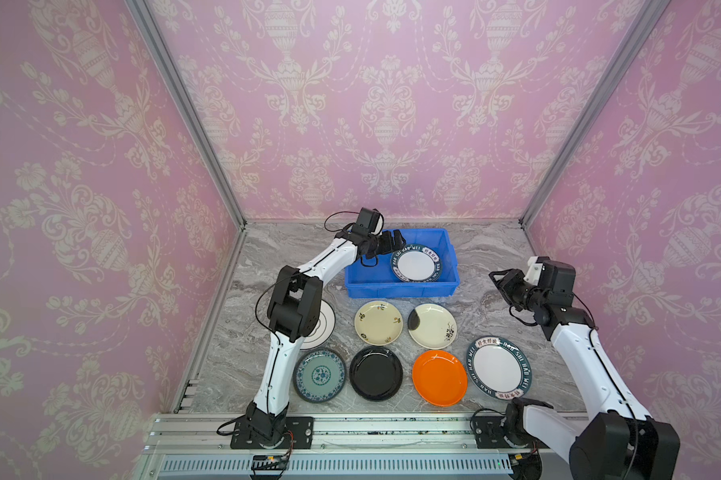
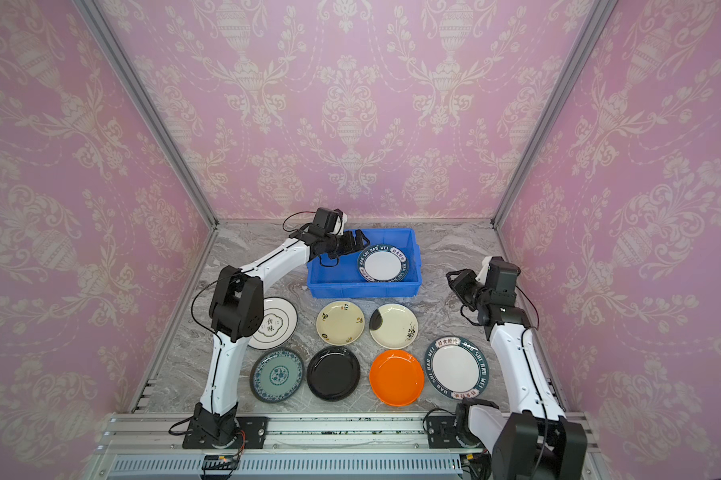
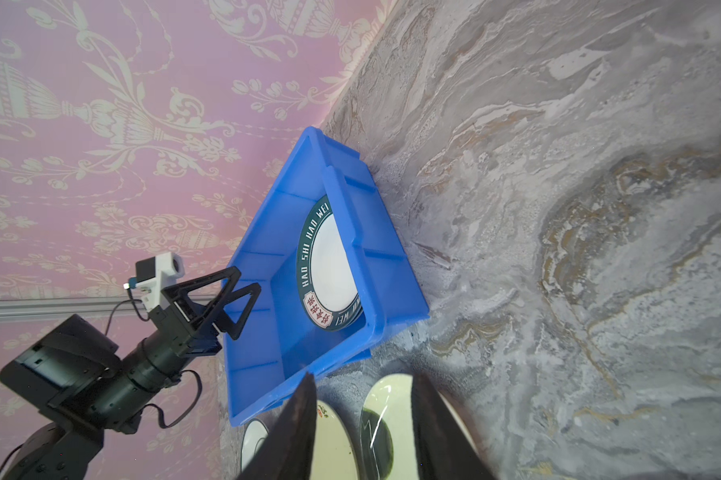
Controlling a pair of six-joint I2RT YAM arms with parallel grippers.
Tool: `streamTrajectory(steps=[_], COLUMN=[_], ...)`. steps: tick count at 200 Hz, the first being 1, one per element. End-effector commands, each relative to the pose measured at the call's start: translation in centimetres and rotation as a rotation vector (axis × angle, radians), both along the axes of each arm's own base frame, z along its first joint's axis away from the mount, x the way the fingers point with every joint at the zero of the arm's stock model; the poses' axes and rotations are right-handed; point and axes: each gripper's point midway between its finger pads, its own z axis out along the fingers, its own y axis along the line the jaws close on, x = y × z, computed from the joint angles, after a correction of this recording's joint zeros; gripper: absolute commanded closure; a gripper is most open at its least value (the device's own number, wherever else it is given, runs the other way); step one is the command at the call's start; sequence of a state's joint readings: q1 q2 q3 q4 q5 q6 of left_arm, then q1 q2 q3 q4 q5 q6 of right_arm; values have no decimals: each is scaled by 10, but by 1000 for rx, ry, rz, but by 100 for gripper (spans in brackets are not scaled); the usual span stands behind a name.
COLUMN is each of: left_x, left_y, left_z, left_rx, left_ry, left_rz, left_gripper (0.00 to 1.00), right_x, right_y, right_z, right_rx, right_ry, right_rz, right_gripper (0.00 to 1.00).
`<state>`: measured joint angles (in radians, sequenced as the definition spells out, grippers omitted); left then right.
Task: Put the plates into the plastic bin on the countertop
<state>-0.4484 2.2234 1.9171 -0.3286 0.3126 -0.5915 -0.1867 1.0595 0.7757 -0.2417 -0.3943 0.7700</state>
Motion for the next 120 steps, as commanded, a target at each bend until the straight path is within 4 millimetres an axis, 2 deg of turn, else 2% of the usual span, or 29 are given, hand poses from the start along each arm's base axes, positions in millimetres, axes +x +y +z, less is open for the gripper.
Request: streamTrajectory(steps=[1, 26, 50, 64, 88, 103, 120], left_x=[-7, -32, -82, -110, -150, -165, -173], left_y=[27, 40, 29, 28, 28, 29, 26], left_z=[70, 99, 114, 112, 92, 81, 70], left_rx=[101, 39, -78, -96, -70, -56, -84], left_ry=[-177, -195, -183, -152, -58, -32, -3], left_rz=[31, 34, -129, -182, -242, -259, -269], left_gripper=[1, 1, 1, 1, 1, 1, 1], right_x=[-17, -31, -47, -57, -75, -83, -89], right_y=[11, 33, 46, 50, 56, 61, 66], right_z=[5, 9, -7, -21, -50, -66, -82], right_rx=[-123, -211, -232, -225, -191, -161, -136], right_ry=[12, 37, 105, 156, 249, 285, 322], right_rz=[52, 144, 231, 265, 311, 334, 354], right_gripper=[62, 63, 64, 66, 70, 72, 72])
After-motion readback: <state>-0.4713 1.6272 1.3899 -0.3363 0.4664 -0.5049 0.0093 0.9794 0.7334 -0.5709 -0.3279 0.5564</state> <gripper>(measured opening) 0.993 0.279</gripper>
